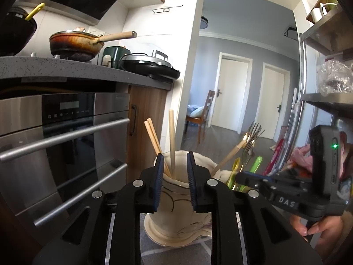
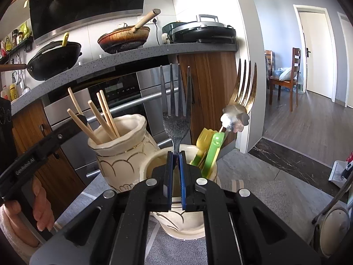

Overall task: Organize utensils
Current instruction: 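Lower the silver fork into the short pot and open the right tool while the left tool releases the chopstick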

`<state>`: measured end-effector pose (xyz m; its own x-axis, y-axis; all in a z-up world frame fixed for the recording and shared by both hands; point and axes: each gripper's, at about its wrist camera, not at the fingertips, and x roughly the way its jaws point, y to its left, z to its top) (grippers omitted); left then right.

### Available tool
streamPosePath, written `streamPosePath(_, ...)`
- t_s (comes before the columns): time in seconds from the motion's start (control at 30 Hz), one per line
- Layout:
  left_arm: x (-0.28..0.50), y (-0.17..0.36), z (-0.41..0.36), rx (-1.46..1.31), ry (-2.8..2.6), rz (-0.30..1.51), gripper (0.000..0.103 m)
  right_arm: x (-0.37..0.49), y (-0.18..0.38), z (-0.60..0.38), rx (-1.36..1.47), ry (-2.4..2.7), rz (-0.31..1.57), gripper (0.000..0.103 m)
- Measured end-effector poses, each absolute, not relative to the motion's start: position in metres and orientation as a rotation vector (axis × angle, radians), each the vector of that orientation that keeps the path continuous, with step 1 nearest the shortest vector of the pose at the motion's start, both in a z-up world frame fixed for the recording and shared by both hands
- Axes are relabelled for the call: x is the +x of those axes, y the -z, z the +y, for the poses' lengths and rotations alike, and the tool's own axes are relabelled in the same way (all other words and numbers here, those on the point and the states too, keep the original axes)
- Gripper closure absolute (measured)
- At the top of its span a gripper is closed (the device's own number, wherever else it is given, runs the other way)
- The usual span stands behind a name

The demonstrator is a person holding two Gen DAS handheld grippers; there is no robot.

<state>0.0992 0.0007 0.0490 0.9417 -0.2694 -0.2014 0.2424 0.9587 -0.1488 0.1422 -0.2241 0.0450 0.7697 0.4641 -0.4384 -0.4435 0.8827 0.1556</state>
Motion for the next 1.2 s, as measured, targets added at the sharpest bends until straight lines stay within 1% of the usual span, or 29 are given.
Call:
streamPosePath(0.07, 0.098, -0.049, 0.003, -0.138, 0.269, 0.221, 0.068, 0.143, -0.042, -0.224, 0.042, -0.489, 0.495, 0.098)
streamPosePath(0.1, 0.098, -0.049, 0.003, -0.144, 0.269, 0.221, 0.066, 0.144, -0.041, -0.224, 0.043, -0.485, 0.498, 0.098)
streamPosePath(0.37, 0.092, -0.053, 0.008, -0.179, 0.277, 0.215, 0.063, 0.155, -0.04, -0.217, 0.051, -0.492, 0.511, 0.097)
streamPosePath(0.57, 0.091, -0.051, 0.008, -0.178, 0.275, 0.223, 0.063, 0.156, -0.039, -0.22, 0.061, -0.481, 0.507, 0.097)
streamPosePath(0.7, 0.09, -0.051, 0.01, -0.181, 0.274, 0.225, 0.063, 0.156, -0.039, -0.222, 0.067, -0.486, 0.505, 0.094)
streamPosePath(0.77, 0.09, -0.051, 0.012, -0.184, 0.274, 0.226, 0.062, 0.156, -0.039, -0.223, 0.077, -0.491, 0.506, 0.086)
streamPosePath(0.8, 0.09, -0.051, 0.012, -0.186, 0.274, 0.227, 0.062, 0.156, -0.039, -0.224, 0.082, -0.489, 0.504, 0.085)
streamPosePath(1.2, 0.088, -0.05, 0.012, -0.186, 0.273, 0.23, 0.062, 0.147, -0.048, -0.226, 0.074, -0.484, 0.462, 0.083)
